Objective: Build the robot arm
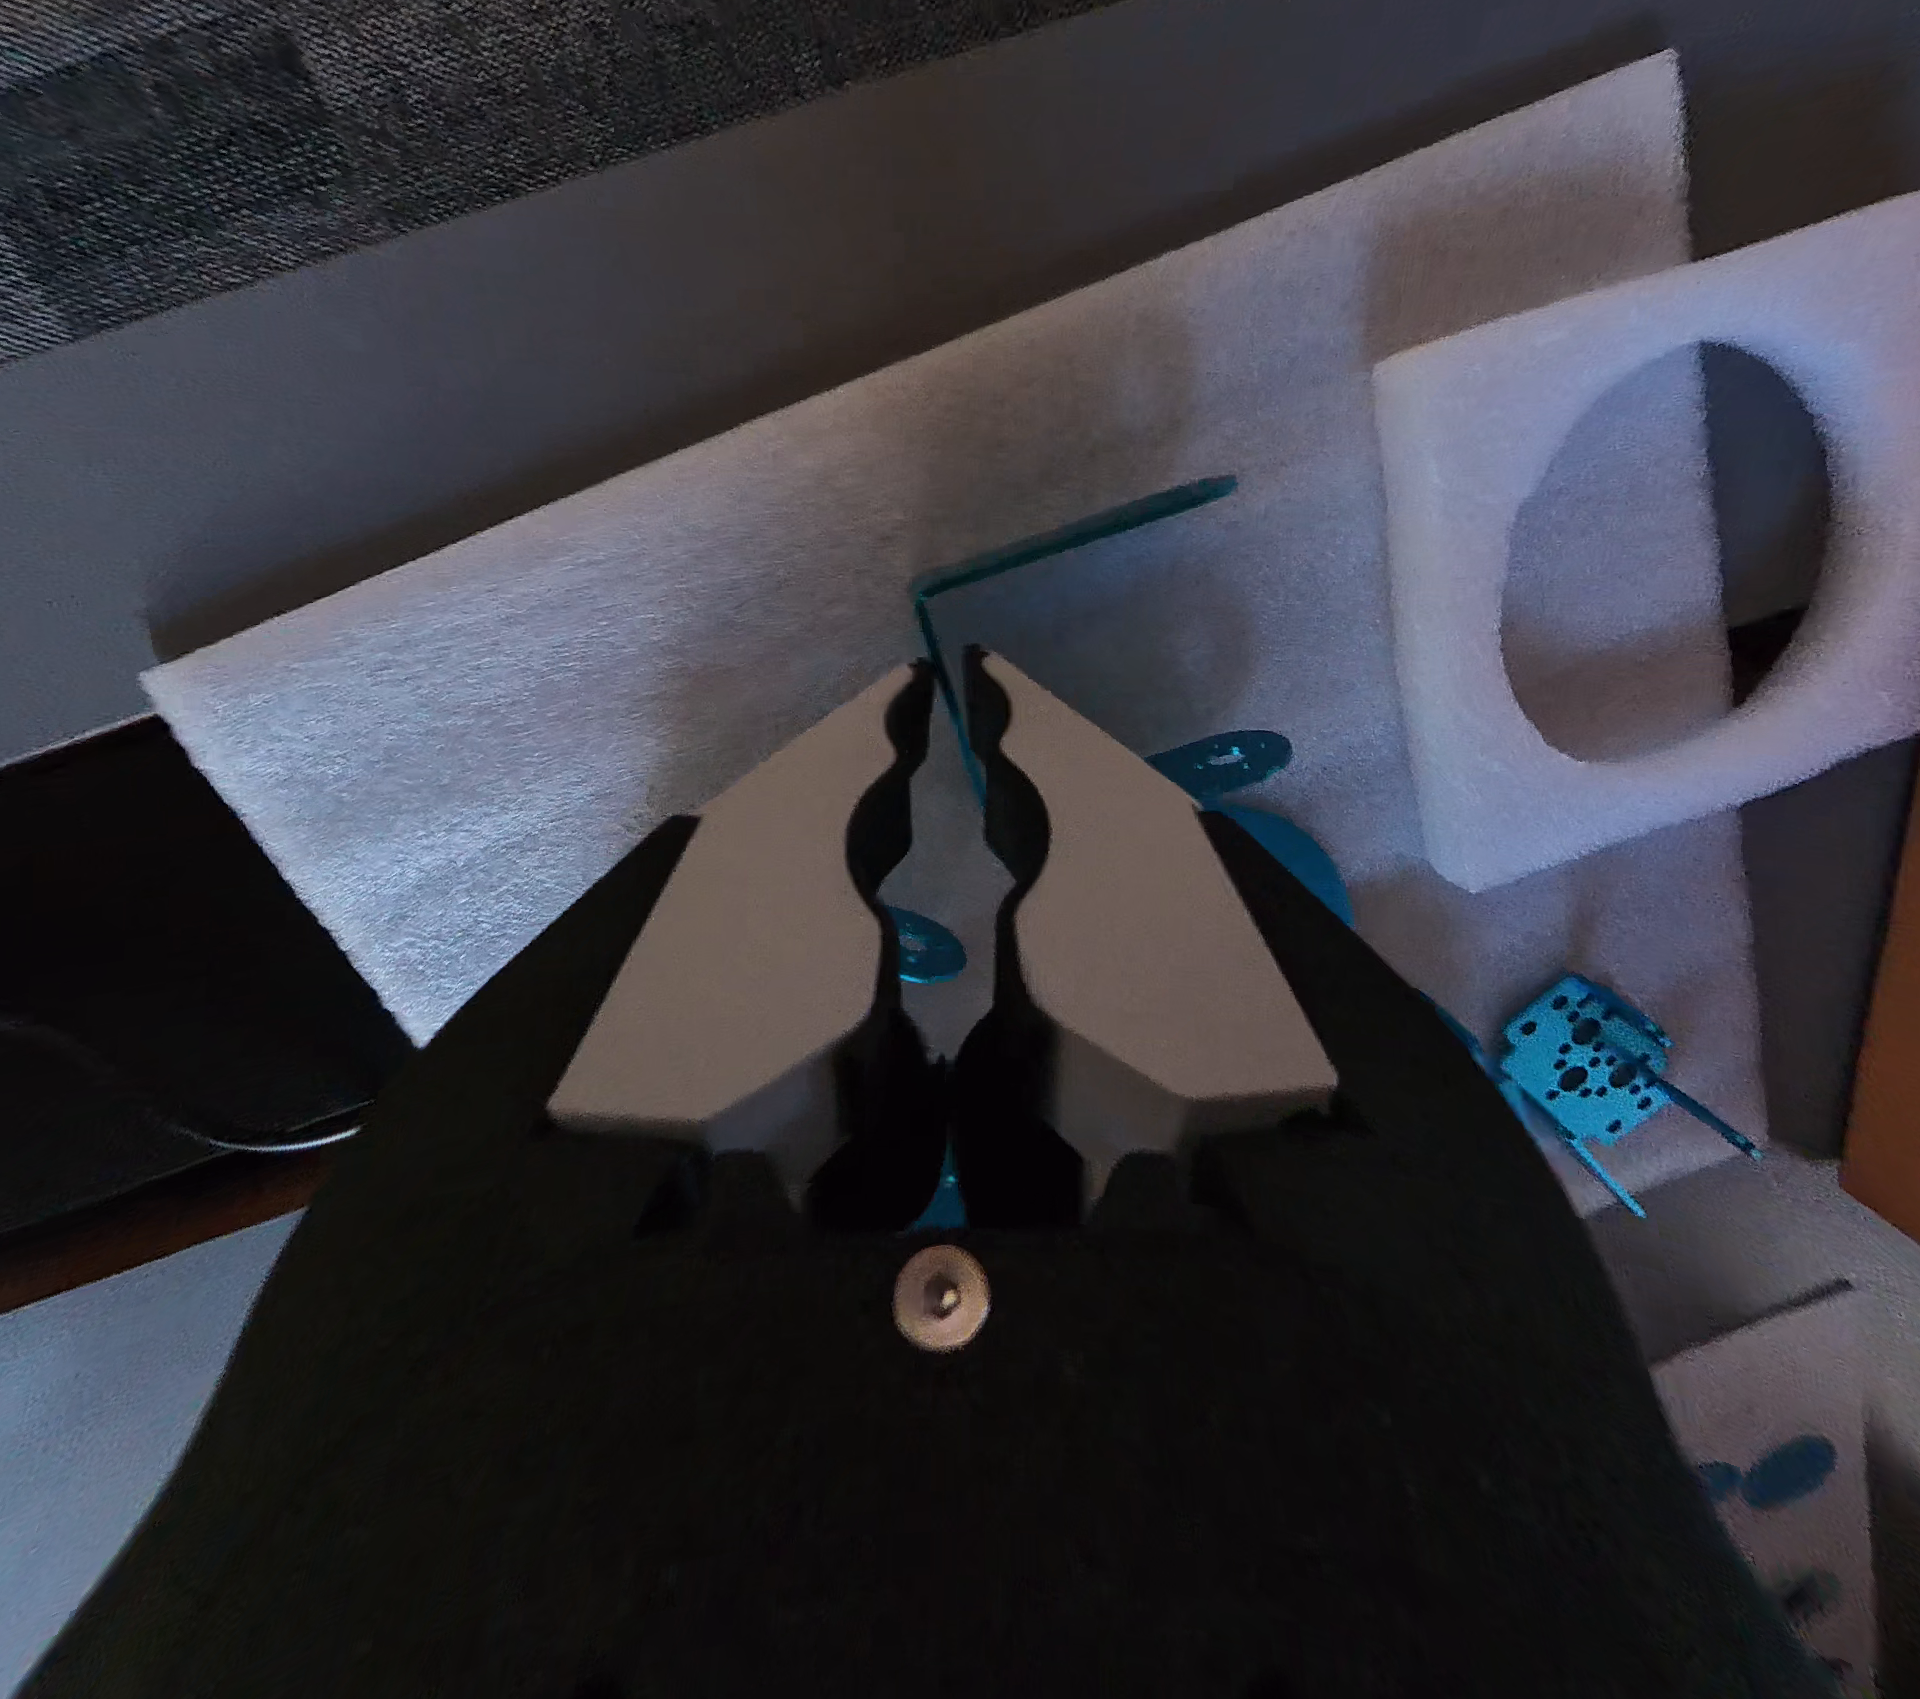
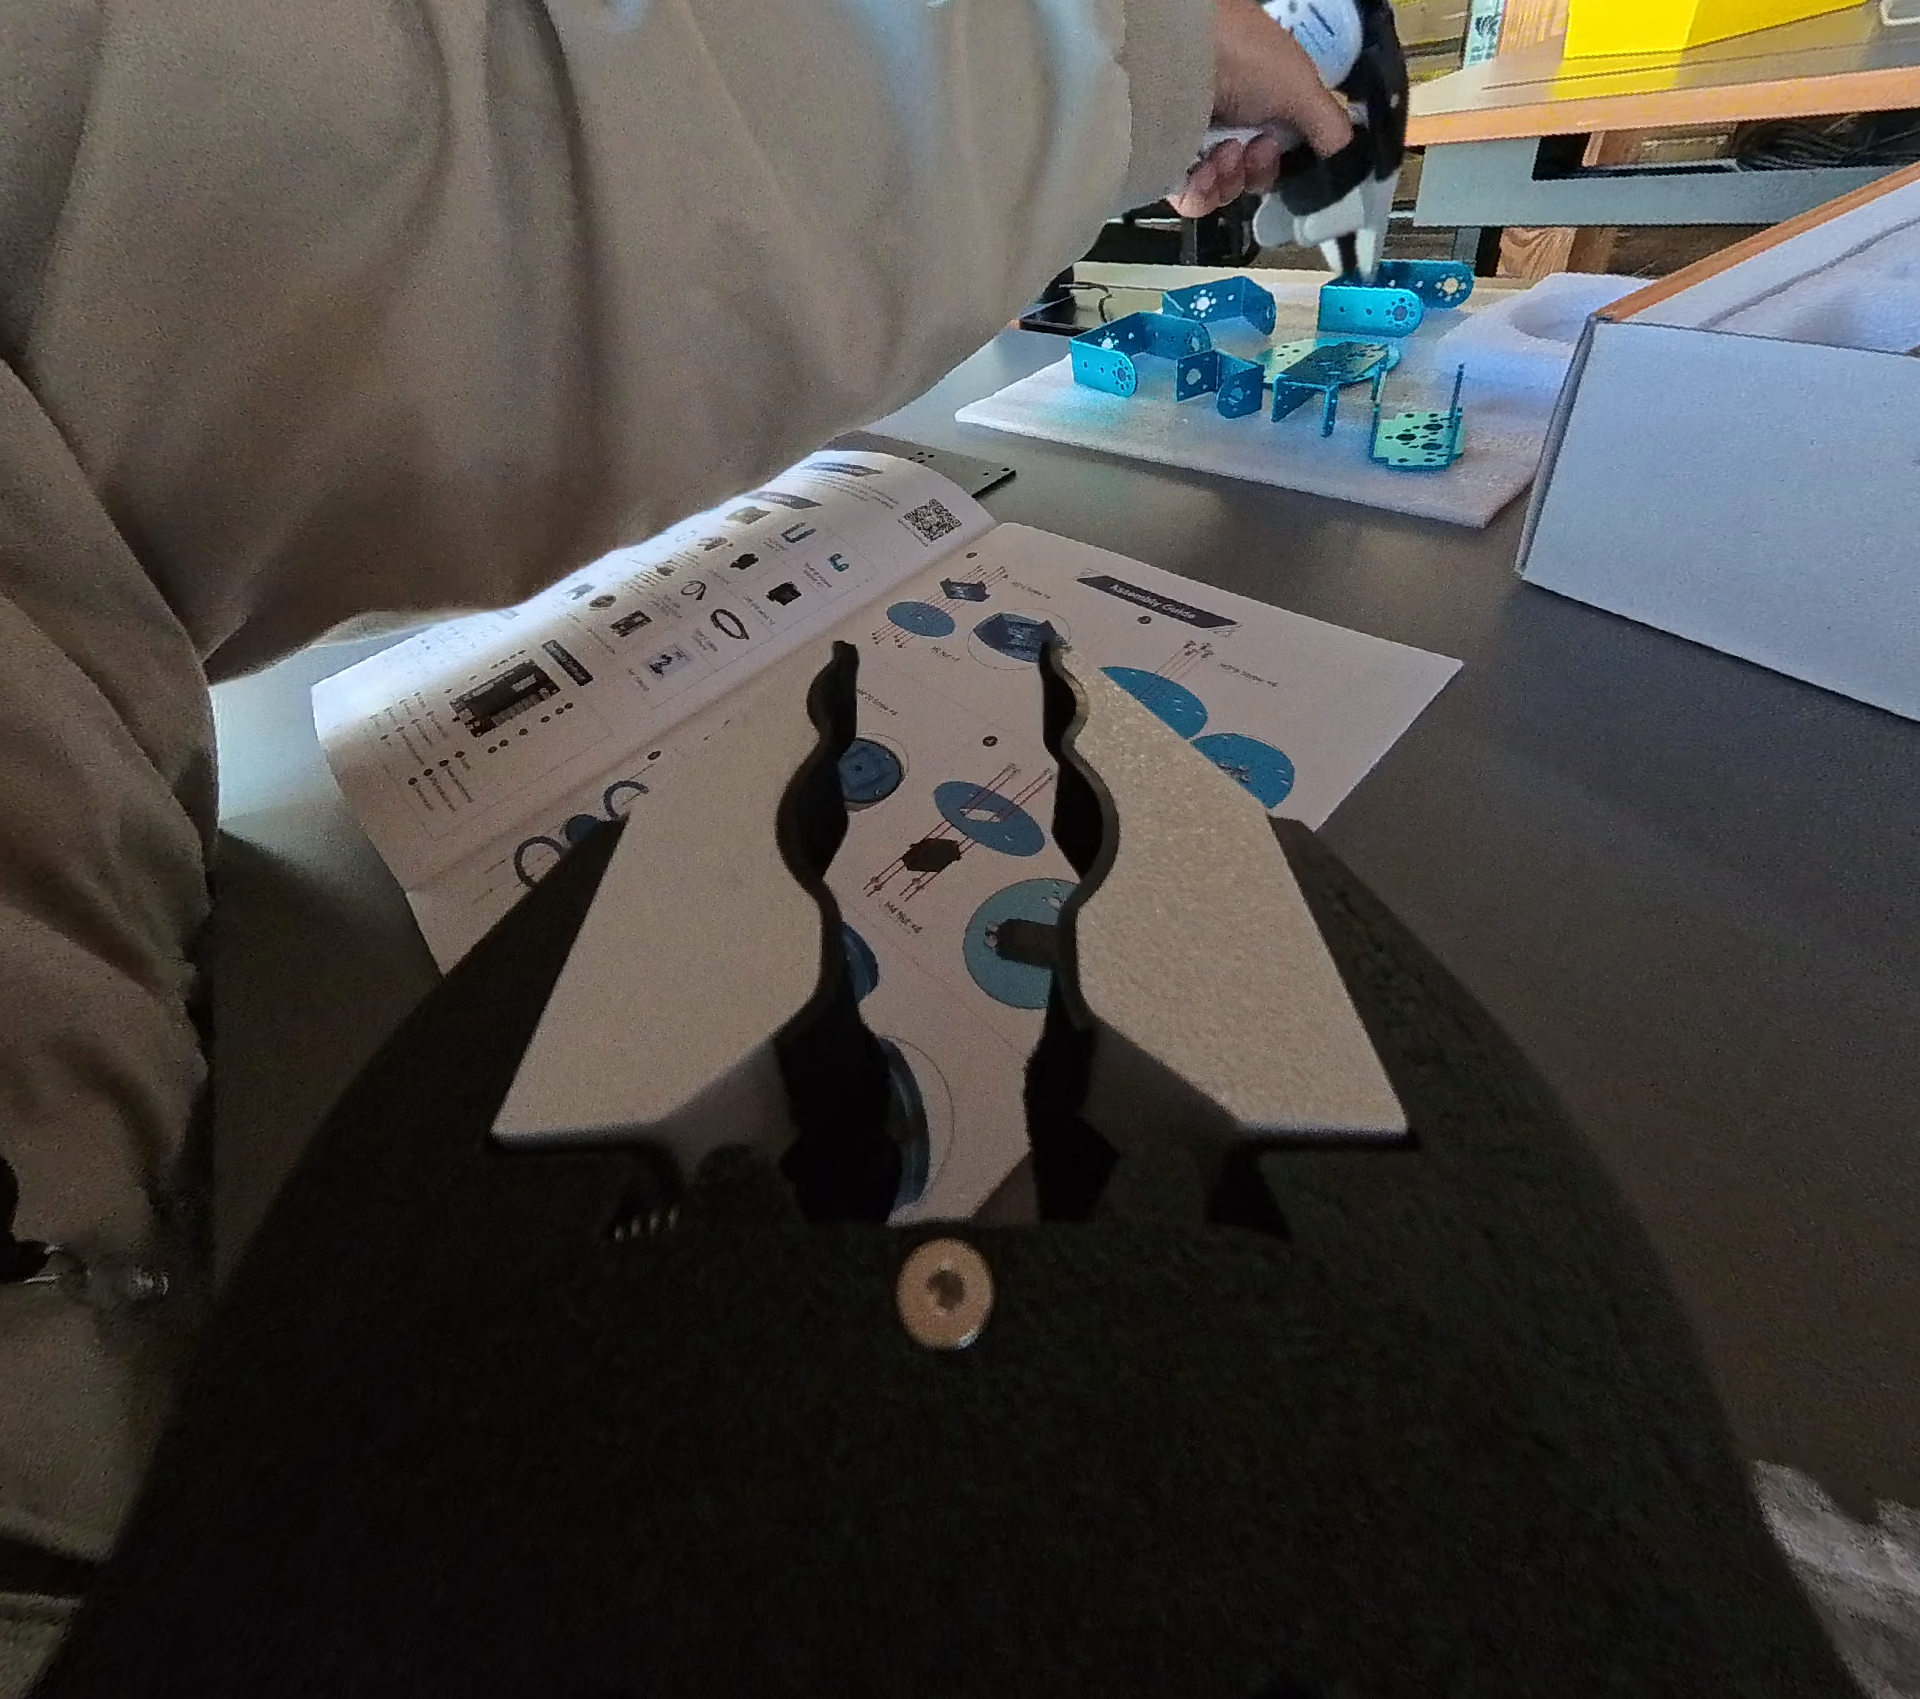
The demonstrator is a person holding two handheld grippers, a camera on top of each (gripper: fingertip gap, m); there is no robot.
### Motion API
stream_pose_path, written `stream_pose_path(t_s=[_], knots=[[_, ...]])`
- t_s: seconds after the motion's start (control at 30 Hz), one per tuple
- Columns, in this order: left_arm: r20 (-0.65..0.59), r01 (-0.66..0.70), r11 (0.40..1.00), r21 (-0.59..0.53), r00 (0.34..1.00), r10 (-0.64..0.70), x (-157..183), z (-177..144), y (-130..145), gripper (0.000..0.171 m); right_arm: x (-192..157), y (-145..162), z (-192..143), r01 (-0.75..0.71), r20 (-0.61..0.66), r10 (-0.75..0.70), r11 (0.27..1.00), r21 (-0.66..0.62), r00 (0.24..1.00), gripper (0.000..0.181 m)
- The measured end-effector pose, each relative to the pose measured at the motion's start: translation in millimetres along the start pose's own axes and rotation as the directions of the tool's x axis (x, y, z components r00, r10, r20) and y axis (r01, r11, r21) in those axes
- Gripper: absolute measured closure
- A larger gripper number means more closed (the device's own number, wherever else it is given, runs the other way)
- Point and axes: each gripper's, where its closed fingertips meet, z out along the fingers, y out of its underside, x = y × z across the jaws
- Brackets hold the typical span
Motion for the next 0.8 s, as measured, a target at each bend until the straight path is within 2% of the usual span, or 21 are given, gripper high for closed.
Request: stream_pose_path(t_s=[0.1,0.23,0.4,0.5,0.6,0.63,0.7,0.8], knots=[[0.015,-0.061,0.998,-0.03,0.998,0.061,-4,2,-1,0.171,2,0,-1,-0.009,-0.003,0.009,1.0,0.002,1.0,0.147],[0.098,-0.154,0.988,-0.02,0.983,0.155,-34,-12,-14,0.171,0,0,0,-0.03,0.019,0.03,1.0,-0.001,0.999,0.146],[0.062,-0.118,0.993,0.003,0.991,0.118,-59,-14,-17,0.171,-3,4,2,-0.022,0.032,0.022,1.0,-0.02,0.999,0.146],[-0.007,-0.08,0.997,0.014,0.997,0.081,-52,-7,-13,0.171,-3,6,4,-0.026,0.037,0.027,0.999,-0.03,0.999,0.146],[-0.006,-0.075,0.997,0.014,0.997,0.075,-49,-1,-9,0.17,-3,6,4,-0.028,0.039,0.029,0.999,-0.032,0.999,0.146],[-0.008,-0.078,0.997,0.018,0.997,0.078,-47,-2,-8,0.166,-3,6,4,-0.028,0.039,0.029,0.999,-0.033,0.999,0.146],[-0.03,-0.082,0.996,0.025,0.996,0.083,-46,-10,-5,0.136,-3,6,4,-0.027,0.039,0.029,0.999,-0.032,0.999,0.146],[-0.102,-0.114,0.993,0.029,0.988,0.116,-47,-31,11,0.134,-4,6,4,-0.024,0.038,0.025,0.999,-0.031,0.999,0.146]])
